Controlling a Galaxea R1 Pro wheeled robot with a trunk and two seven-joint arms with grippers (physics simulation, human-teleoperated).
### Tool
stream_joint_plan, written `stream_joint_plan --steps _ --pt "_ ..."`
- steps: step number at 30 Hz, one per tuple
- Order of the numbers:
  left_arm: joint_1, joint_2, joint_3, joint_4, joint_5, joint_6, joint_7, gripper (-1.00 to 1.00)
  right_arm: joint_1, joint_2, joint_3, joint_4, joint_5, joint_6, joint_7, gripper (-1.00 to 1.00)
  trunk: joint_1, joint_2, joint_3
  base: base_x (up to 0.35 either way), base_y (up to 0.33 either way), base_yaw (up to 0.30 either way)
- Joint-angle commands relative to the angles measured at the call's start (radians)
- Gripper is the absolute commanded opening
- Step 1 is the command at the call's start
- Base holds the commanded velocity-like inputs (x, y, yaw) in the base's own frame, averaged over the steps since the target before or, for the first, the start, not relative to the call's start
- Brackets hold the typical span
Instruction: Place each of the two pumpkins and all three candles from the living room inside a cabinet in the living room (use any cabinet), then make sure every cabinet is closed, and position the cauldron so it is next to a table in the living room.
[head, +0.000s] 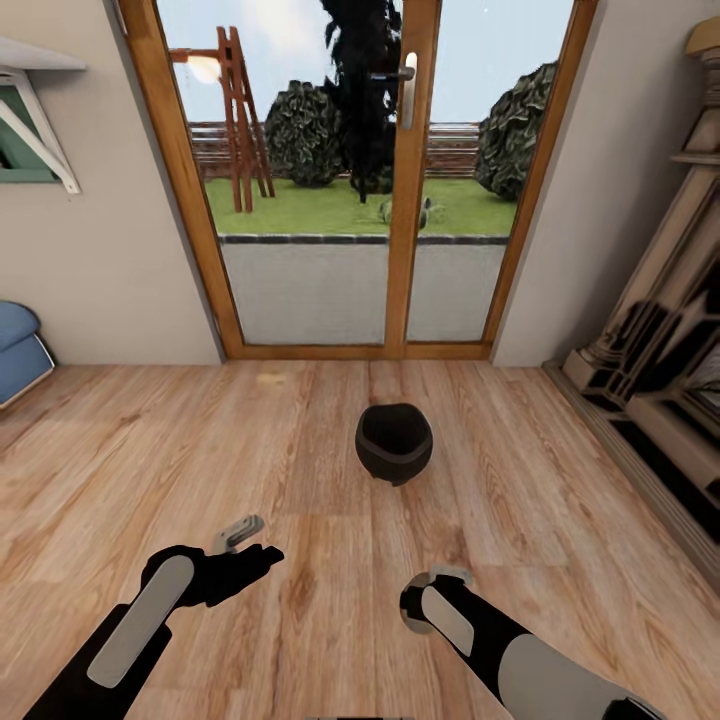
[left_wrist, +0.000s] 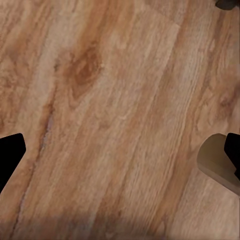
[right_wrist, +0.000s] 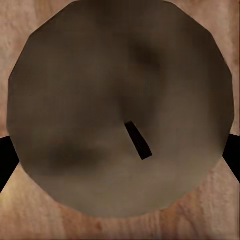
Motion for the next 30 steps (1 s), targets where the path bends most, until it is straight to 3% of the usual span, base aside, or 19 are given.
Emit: stream_joint_plan --steps 1,16,23,26,27,30 --pt "-0.001 0.000 -0.002 -0.001 0.010 -0.001 0.011 1.00 -0.001 -0.001 0.007 -0.001 -0.006 0.003 -0.007 -1.00 -0.004 0.007 0.002 0.000 0.000 0.000" --pt "-0.003 -0.002 -0.003 0.010 0.011 -0.001 0.014 1.00 -0.001 -0.001 0.007 -0.001 -0.008 0.006 -0.007 -1.00 -0.062 0.112 0.049 0.000 0.000 0.000" --pt "-0.033 -0.006 -0.009 0.157 -0.005 -0.004 0.015 1.00 -0.001 0.000 0.006 -0.001 -0.008 0.027 -0.009 -1.00 -0.088 0.161 0.071 0.000 0.000 0.000" --pt "-0.036 -0.027 -0.011 0.191 -0.081 -0.004 0.015 1.00 -0.001 -0.006 0.005 -0.001 -0.008 0.022 -0.009 -1.00 -0.100 0.182 0.081 0.000 0.000 0.000" --pt "-0.037 -0.037 -0.011 0.203 -0.143 -0.004 0.014 1.00 -0.001 -0.015 -0.007 -0.001 -0.008 0.021 -0.009 -1.00 -0.104 0.189 0.084 0.000 0.000 0.000" --pt "-0.037 -0.050 -0.008 0.225 -0.247 -0.011 0.009 1.00 -0.001 -0.034 -0.070 0.000 -0.008 0.019 -0.008 -1.00 -0.115 0.210 0.093 0.000 0.000 0.000"
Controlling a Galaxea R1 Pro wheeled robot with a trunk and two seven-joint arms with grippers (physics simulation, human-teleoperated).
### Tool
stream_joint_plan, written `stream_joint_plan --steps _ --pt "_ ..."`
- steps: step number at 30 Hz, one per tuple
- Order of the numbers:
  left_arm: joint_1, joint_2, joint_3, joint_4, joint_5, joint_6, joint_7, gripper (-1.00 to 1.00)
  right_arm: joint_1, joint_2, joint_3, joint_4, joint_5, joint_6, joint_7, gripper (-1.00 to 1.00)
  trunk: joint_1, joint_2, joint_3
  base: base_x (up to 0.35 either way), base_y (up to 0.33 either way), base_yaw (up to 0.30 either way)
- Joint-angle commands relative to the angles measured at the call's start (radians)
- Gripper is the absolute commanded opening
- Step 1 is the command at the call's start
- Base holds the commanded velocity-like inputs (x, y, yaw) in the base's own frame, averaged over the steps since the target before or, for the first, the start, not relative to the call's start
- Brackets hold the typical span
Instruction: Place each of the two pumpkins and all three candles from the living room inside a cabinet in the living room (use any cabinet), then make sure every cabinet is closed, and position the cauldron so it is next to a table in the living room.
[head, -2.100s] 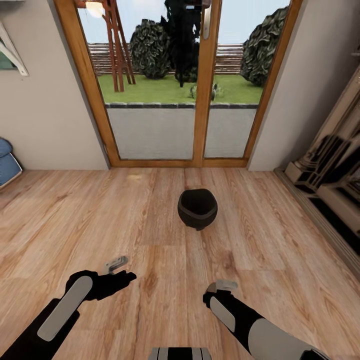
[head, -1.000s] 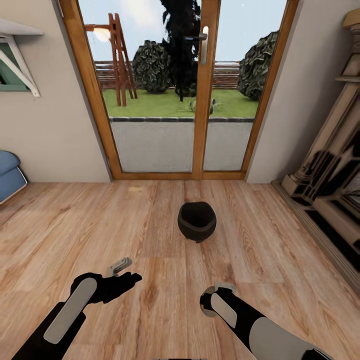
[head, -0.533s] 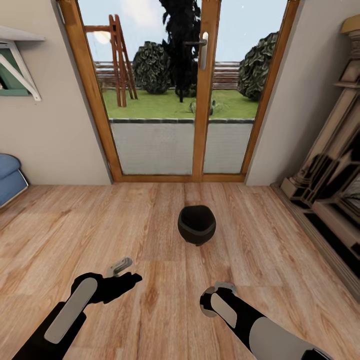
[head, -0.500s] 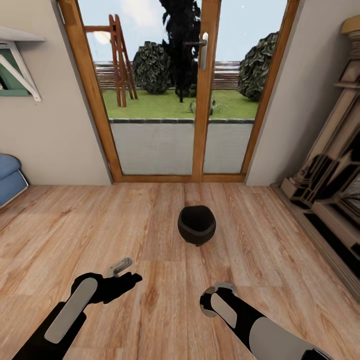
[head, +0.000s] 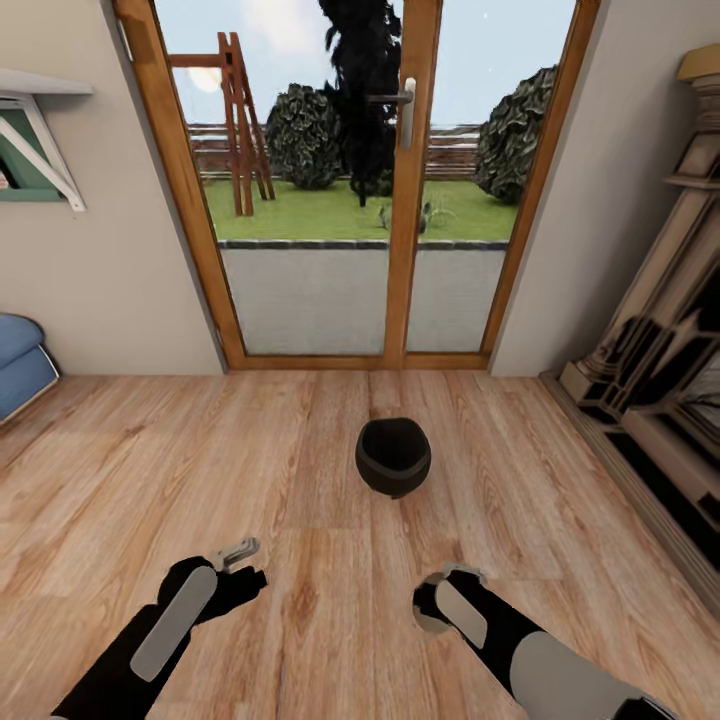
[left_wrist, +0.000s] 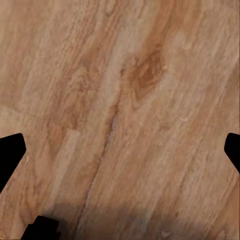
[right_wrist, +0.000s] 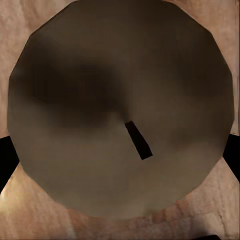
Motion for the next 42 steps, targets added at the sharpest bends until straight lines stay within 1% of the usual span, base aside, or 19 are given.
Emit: stream_joint_plan --steps 1,2,3,5,6,7,8,10,11,12,14,15,17,19,22,27,32,42 --pt "-0.001 -0.009 -0.003 0.037 -0.025 -0.020 0.008 1.00 0.001 -0.006 -0.031 -0.002 -0.013 -0.002 -0.007 -1.00 -0.004 0.007 0.002 0.000 0.000 0.000" --pt "-0.001 -0.016 -0.004 0.075 -0.044 -0.045 0.007 1.00 0.002 -0.008 -0.050 -0.001 -0.012 -0.005 -0.006 -1.00 -0.008 0.014 0.005 0.000 0.000 0.000" --pt "-0.001 -0.025 -0.006 0.131 -0.066 -0.097 0.005 1.00 0.003 -0.009 -0.067 -0.001 -0.012 -0.012 -0.006 -1.00 -0.012 0.021 0.009 0.000 0.000 0.000" --pt "-0.001 -0.033 -0.009 0.196 -0.099 -0.179 0.003 1.00 0.005 -0.011 -0.080 -0.001 -0.012 -0.021 -0.006 -1.00 -0.019 0.035 0.015 0.000 0.000 0.000" --pt "-0.001 -0.039 -0.015 0.222 -0.115 -0.206 0.002 1.00 0.007 -0.015 -0.083 0.000 -0.012 -0.023 -0.005 -1.00 -0.023 0.042 0.018 0.000 0.000 0.000" --pt "-0.001 -0.048 -0.023 0.238 -0.125 -0.217 0.002 1.00 0.009 -0.017 -0.084 0.000 -0.012 -0.024 -0.005 -1.00 -0.027 0.049 0.021 0.000 0.000 0.000" --pt "-0.001 -0.062 -0.034 0.264 -0.138 -0.227 0.001 1.00 0.013 -0.018 -0.085 0.000 -0.012 -0.026 -0.005 -1.00 -0.031 0.056 0.024 0.000 0.000 0.000" --pt "-0.001 -0.072 -0.041 0.290 -0.154 -0.235 0.001 1.00 0.016 -0.019 -0.085 0.002 -0.012 -0.027 -0.005 -1.00 -0.039 0.070 0.031 0.000 0.000 0.000" --pt "-0.001 -0.075 -0.044 0.313 -0.161 -0.254 0.001 1.00 0.016 -0.020 -0.086 0.004 -0.014 -0.027 -0.005 -1.00 -0.042 0.077 0.034 0.000 0.000 0.000" --pt "-0.001 -0.077 -0.046 0.334 -0.164 -0.283 0.000 1.00 0.017 -0.020 -0.086 0.015 -0.014 -0.027 -0.005 -1.00 -0.046 0.084 0.037 0.000 0.000 0.000" --pt "-0.001 -0.078 -0.049 0.351 -0.164 -0.316 0.000 1.00 0.017 -0.020 -0.087 0.038 -0.013 -0.034 -0.005 -1.00 -0.054 0.098 0.043 0.000 0.000 0.000" --pt "-0.001 -0.079 -0.051 0.356 -0.165 -0.325 0.000 1.00 0.017 -0.020 -0.087 0.046 -0.014 -0.054 -0.005 -1.00 -0.058 0.105 0.046 0.000 0.000 0.000" --pt "-0.001 -0.080 -0.052 0.359 -0.165 -0.330 0.000 1.00 0.017 -0.020 -0.087 0.057 -0.014 -0.090 -0.005 -1.00 -0.065 0.119 0.052 0.000 0.000 0.000" --pt "-0.001 -0.080 -0.052 0.360 -0.164 -0.333 0.000 1.00 0.017 -0.020 -0.087 0.088 -0.014 -0.118 0.001 -1.00 -0.073 0.133 0.059 0.000 0.000 0.000" --pt "-0.001 -0.081 -0.053 0.364 -0.164 -0.333 0.000 1.00 0.017 -0.020 -0.087 0.101 -0.012 -0.126 0.013 -1.00 -0.085 0.154 0.068 0.000 0.000 0.000" --pt "-0.001 -0.082 -0.069 0.380 -0.165 -0.335 0.000 1.00 0.017 -0.020 -0.087 0.107 -0.012 -0.130 0.018 -1.00 -0.104 0.189 0.084 0.000 0.000 0.000" --pt "-0.001 -0.082 -0.083 0.395 -0.165 -0.335 0.000 1.00 0.017 -0.020 -0.087 0.109 -0.013 -0.161 0.018 -1.00 -0.123 0.224 0.099 0.000 0.000 0.000" --pt "-0.001 -0.082 -0.088 0.396 -0.164 -0.335 -0.021 1.00 0.017 -0.020 -0.087 0.109 -0.013 -0.167 0.018 -1.00 -0.161 0.294 0.130 0.000 0.000 -0.032"
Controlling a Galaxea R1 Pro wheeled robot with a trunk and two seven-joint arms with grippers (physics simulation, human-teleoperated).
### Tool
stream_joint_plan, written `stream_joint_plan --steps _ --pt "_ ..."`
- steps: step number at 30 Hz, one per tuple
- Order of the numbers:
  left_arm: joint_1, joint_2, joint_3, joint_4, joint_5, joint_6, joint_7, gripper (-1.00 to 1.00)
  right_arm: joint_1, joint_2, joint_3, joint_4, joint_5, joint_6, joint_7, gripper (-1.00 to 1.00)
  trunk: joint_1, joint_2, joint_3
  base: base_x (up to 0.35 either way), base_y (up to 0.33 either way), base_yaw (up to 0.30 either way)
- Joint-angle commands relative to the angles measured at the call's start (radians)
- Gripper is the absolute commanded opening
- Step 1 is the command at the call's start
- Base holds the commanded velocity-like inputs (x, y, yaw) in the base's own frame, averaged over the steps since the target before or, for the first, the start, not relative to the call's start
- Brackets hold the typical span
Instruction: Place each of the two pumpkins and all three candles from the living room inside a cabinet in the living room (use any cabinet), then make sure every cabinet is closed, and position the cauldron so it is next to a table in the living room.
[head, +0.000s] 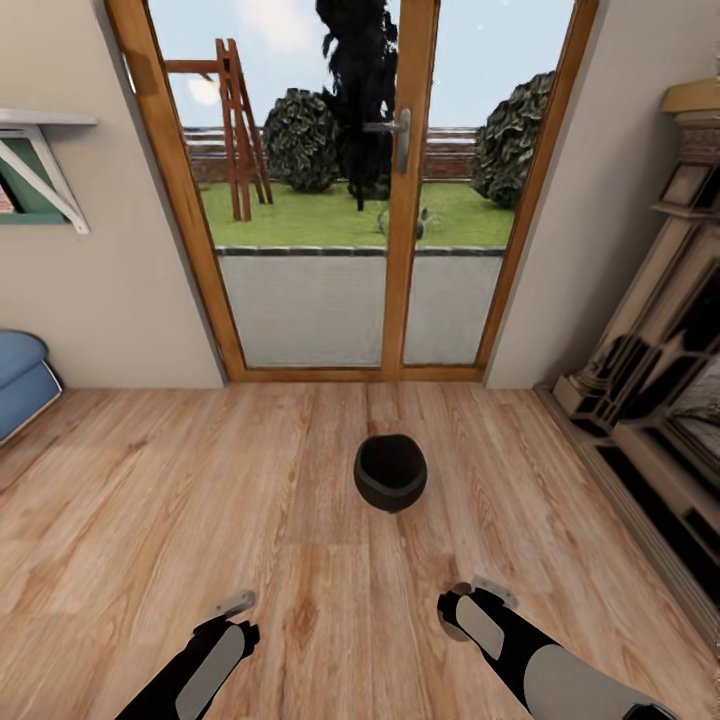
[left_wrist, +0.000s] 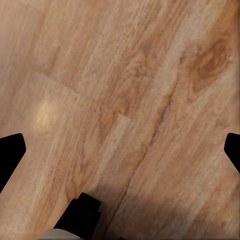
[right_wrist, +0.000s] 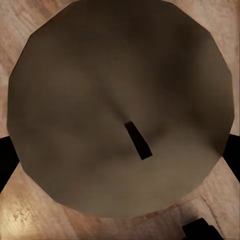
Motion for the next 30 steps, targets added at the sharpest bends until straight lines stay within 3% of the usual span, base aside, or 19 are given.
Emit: stream_joint_plan --steps 1,9,14,25,30 --pt "-0.001 0.001 -0.005 -0.002 0.006 0.002 0.007 1.00 -0.001 -0.001 0.007 -0.001 -0.004 0.005 -0.007 -1.00 0.000 0.000 -0.001 0.000 0.000 -0.144" --pt "-0.001 0.003 -0.006 -0.005 0.005 0.002 -0.008 1.00 -0.001 -0.001 0.007 -0.001 -0.003 -0.014 -0.007 -1.00 0.000 0.000 -0.007 0.000 0.000 -0.216" --pt "-0.001 0.003 -0.006 -0.008 0.004 0.002 -0.008 1.00 -0.001 -0.001 0.007 0.000 -0.003 -0.015 -0.007 -1.00 -0.019 0.035 0.005 0.000 0.000 -0.245" --pt "-0.001 0.003 -0.006 -0.013 0.004 0.001 -0.008 1.00 0.000 -0.001 0.008 0.000 -0.003 -0.016 -0.007 -1.00 -0.019 0.035 -0.004 0.000 0.000 -0.246" --pt "-0.001 0.003 -0.007 -0.013 0.005 -0.017 -0.008 1.00 0.000 -0.001 0.007 0.000 -0.004 -0.016 -0.007 -1.00 -0.039 0.070 0.008 0.000 0.000 -0.246"
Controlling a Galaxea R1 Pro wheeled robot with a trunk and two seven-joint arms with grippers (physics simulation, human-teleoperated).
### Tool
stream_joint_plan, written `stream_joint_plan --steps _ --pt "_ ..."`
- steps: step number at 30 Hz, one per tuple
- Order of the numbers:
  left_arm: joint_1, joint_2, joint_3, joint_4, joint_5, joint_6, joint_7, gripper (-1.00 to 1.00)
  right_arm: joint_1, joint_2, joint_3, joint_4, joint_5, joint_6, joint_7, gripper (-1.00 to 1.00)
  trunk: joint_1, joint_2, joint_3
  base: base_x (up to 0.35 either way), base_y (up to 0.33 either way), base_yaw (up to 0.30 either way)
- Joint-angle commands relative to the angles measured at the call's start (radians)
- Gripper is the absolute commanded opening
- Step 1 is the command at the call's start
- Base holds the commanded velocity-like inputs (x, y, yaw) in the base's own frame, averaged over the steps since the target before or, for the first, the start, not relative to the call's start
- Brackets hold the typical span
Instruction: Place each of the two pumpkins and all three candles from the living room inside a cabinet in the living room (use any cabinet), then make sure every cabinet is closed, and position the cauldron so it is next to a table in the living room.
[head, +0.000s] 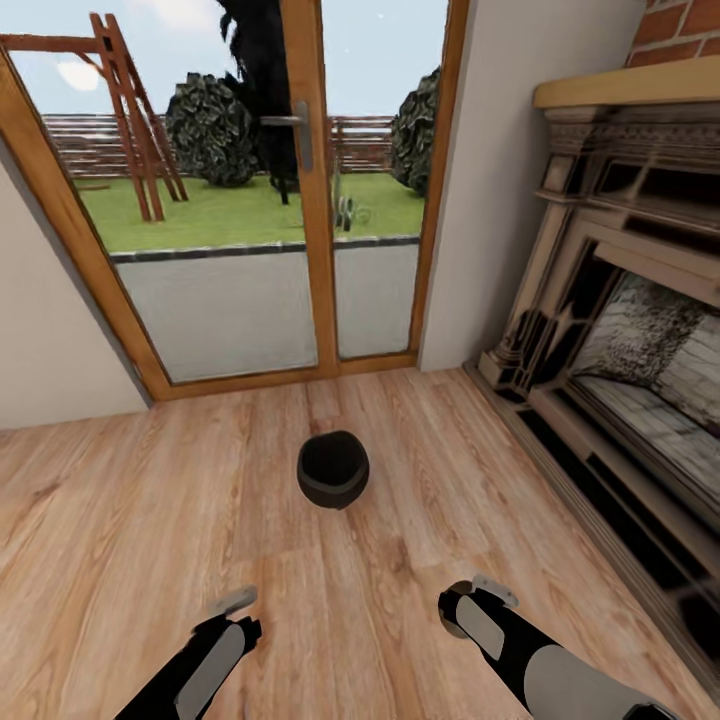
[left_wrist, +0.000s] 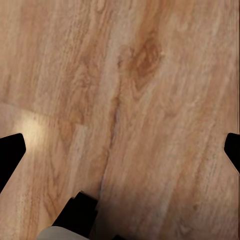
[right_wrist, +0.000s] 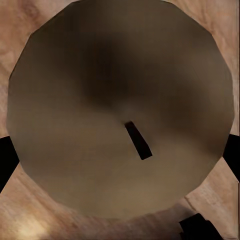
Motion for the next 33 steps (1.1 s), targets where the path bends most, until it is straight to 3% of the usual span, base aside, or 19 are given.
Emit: stream_joint_plan --steps 1,24,33 --pt "0.000 0.001 -0.005 0.000 0.006 -0.002 0.008 1.00 -0.001 0.000 0.007 -0.001 -0.002 0.005 -0.006 -1.00 -0.004 0.007 0.002 0.000 0.000 -0.246" --pt "0.000 0.001 -0.005 0.009 0.005 -0.010 0.008 1.00 -0.001 0.000 0.007 -0.001 -0.002 0.003 -0.005 -1.00 -0.092 0.168 0.056 0.000 0.000 -0.246" --pt "0.000 0.001 -0.006 0.009 0.007 -0.011 0.008 1.00 -0.001 0.000 0.007 -0.001 -0.002 -0.018 -0.005 -1.00 -0.092 0.168 0.049 0.000 0.000 -0.248"
